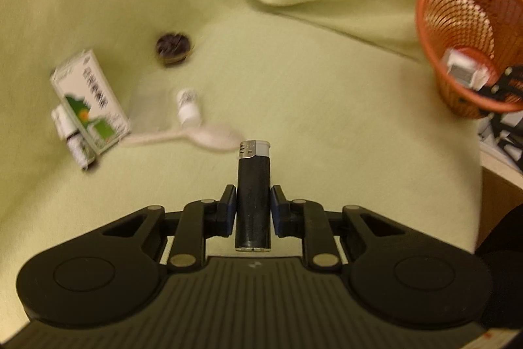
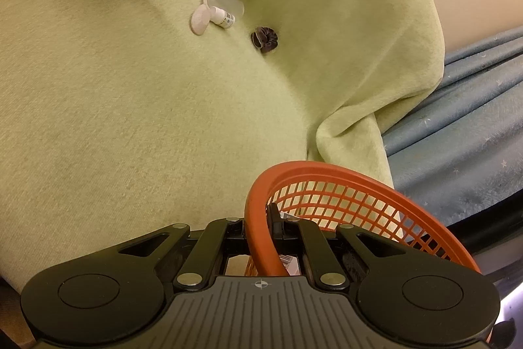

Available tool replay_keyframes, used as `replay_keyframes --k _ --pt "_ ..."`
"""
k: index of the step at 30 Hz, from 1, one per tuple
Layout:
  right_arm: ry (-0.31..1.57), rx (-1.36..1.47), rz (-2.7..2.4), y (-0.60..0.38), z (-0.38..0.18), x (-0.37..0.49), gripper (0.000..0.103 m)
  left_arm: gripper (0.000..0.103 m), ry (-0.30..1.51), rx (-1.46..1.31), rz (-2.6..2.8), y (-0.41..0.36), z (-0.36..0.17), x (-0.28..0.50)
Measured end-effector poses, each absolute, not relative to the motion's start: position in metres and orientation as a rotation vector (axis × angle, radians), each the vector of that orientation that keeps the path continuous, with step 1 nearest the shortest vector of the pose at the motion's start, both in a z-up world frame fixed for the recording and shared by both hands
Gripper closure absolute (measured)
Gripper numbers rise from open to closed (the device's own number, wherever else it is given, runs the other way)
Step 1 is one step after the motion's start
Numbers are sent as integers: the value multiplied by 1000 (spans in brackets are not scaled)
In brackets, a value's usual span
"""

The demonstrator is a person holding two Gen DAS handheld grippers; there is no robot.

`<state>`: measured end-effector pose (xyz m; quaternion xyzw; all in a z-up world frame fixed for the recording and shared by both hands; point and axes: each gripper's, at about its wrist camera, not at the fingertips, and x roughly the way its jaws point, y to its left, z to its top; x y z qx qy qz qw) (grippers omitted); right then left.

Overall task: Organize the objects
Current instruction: 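Carry the lighter with the left tool into the wastebasket and release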

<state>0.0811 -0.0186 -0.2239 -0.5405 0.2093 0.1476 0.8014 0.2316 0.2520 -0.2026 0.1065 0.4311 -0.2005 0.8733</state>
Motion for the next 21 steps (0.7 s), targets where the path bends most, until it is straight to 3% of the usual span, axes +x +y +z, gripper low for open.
replay_keyframes --k 21 --pt "448 -1147 316 -20 -222 81 101 86 786 185 -626 166 -122 267"
